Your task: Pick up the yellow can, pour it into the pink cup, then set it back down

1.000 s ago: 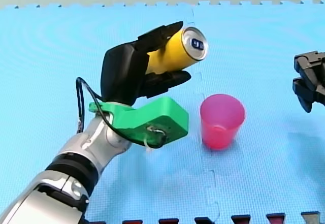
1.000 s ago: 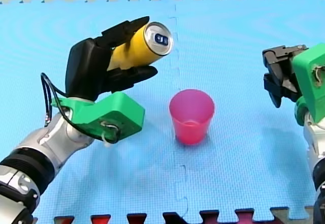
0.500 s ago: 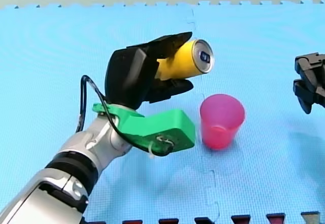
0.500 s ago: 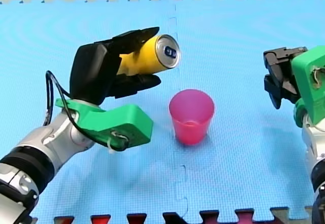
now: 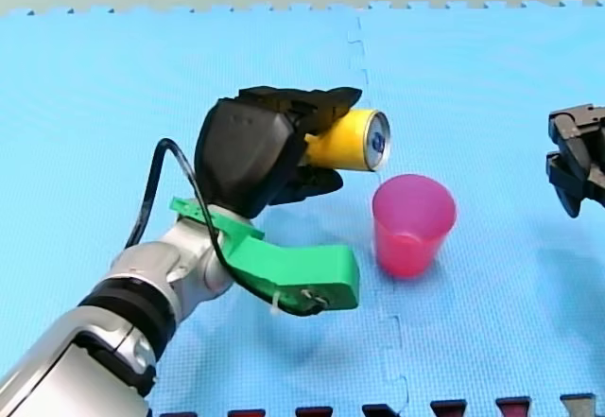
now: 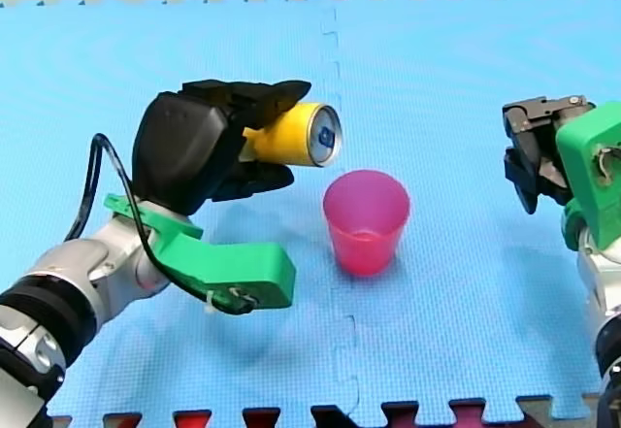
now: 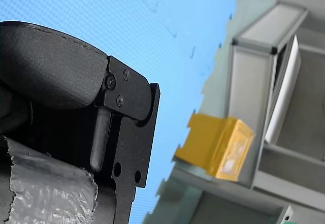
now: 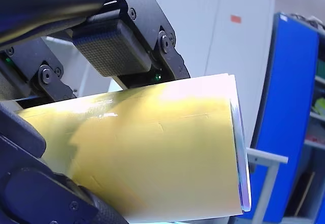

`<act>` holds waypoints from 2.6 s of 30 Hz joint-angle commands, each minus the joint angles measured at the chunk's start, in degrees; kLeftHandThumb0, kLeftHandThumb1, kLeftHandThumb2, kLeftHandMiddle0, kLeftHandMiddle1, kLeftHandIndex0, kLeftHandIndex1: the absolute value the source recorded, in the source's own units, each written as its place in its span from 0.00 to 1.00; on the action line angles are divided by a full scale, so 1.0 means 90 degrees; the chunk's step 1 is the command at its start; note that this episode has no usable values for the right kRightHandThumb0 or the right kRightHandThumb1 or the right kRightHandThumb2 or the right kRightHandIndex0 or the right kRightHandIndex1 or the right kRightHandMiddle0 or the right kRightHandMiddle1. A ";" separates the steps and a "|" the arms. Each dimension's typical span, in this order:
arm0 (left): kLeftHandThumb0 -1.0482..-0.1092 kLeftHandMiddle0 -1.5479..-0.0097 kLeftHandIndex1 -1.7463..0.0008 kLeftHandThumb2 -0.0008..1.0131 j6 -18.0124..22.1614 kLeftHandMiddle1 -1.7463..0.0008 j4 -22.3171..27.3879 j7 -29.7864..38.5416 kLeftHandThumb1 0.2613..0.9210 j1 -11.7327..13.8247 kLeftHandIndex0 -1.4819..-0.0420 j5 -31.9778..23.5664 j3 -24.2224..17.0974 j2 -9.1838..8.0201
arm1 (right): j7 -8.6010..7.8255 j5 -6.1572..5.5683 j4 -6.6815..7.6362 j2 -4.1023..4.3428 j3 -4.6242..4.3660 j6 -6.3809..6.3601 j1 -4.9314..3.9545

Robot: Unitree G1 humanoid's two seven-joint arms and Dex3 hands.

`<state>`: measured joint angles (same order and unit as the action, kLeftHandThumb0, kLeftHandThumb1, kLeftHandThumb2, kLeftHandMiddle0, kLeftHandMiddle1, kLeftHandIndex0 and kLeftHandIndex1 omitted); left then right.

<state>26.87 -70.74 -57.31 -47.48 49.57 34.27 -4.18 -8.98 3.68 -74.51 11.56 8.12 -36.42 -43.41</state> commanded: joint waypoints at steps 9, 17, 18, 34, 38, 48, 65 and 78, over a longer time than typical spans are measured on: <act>0.81 0.08 1.00 0.00 -0.0412 0.95 -0.0125 -0.0551 0.82 -0.0180 0.21 0.0321 0.0418 -0.0053 | 0.0009 0.0005 -0.0069 -0.0003 0.0029 -0.0105 0.0045; 0.83 0.19 1.00 0.00 -0.0506 0.74 -0.0204 -0.0673 0.82 -0.0220 0.20 0.0356 0.0544 -0.0047 | -0.0055 -0.0020 -0.0095 0.0009 0.0067 -0.0094 0.0028; 0.83 0.28 1.00 0.00 -0.0508 0.60 -0.0207 -0.0676 0.82 -0.0222 0.20 0.0350 0.0548 -0.0045 | -0.0097 -0.0041 -0.0098 0.0011 0.0085 -0.0086 0.0024; 0.84 0.35 1.00 0.00 -0.0418 0.48 -0.0160 -0.0651 0.81 -0.0235 0.20 0.0239 0.0504 -0.0064 | -0.0285 -0.0095 -0.0104 0.0034 0.0189 -0.0044 0.0002; 0.84 0.35 1.00 0.00 -0.0243 0.48 -0.0146 -0.0562 0.81 -0.0182 0.20 -0.0043 0.0291 -0.0027 | -0.0279 -0.0091 -0.0111 0.0038 0.0202 -0.0018 0.0003; 0.75 0.21 1.00 0.00 0.0551 0.82 -0.0234 -0.0929 0.82 0.0093 0.23 -0.0861 -0.0413 0.0267 | -0.0237 -0.0119 -0.0136 0.0051 0.0265 0.0180 -0.0039; 0.75 0.19 1.00 0.00 0.1288 0.97 -0.0206 -0.0321 0.81 0.0422 0.21 -0.1679 -0.1201 0.0508 | -0.0089 -0.0100 -0.0108 0.0104 0.0295 0.0209 -0.0022; 0.70 0.16 1.00 0.01 0.2046 0.98 -0.0219 0.0799 0.85 0.0869 0.22 -0.2829 -0.2196 0.0777 | -0.0095 -0.0097 -0.0110 0.0181 0.0280 0.0322 -0.0050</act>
<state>42.86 -72.81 -54.13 -40.38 27.56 17.34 2.20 -9.63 3.04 -75.60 12.76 10.49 -34.03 -43.48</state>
